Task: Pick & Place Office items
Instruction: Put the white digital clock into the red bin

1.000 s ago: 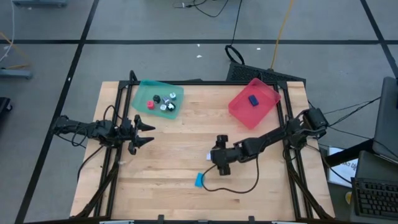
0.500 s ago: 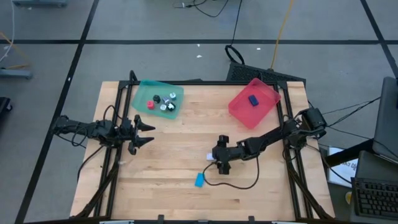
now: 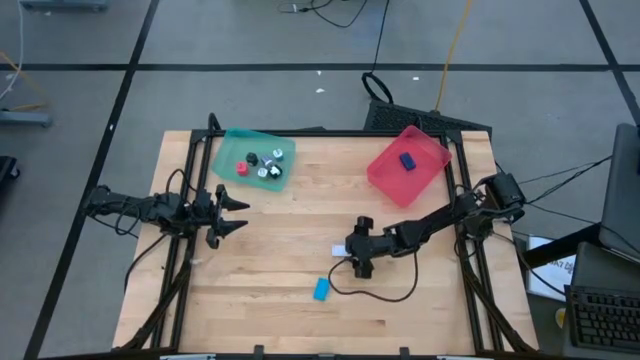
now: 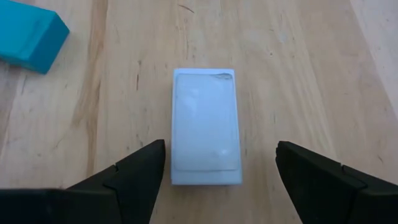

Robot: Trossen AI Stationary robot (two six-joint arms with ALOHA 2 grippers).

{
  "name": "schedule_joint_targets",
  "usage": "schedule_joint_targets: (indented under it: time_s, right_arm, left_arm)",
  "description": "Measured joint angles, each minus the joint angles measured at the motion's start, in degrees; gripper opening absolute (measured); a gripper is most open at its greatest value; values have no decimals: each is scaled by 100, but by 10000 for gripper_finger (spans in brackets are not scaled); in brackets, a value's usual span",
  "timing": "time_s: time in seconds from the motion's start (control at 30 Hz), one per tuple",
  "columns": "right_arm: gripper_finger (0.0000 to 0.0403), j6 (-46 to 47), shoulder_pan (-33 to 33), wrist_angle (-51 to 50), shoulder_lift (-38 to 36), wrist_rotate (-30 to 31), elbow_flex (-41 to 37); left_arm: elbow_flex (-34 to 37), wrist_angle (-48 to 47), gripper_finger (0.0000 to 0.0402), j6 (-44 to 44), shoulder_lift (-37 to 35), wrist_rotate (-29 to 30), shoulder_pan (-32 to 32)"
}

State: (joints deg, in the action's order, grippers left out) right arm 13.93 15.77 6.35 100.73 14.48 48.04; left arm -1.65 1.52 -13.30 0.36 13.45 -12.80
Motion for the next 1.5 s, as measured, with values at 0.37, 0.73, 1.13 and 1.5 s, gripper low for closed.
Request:
schedule_joint_targets:
  time_s: [0.37, 0.73, 1.13, 1.5]
  right_arm:
    - [253, 41, -2, 67, -4, -261, -38]
    - [197, 39, 2, 74, -3, -300, -38]
    - [154, 17, 2, 76, -2, -295, -38]
    - [154, 28, -4, 37, -121, -416, -45]
  left_arm:
    - [0, 2, 253, 0, 0, 0, 1]
    - [0, 2, 253, 0, 0, 0, 2]
    - [0, 2, 253, 0, 0, -1, 0]
    - [0, 1, 253, 0, 0, 0, 2]
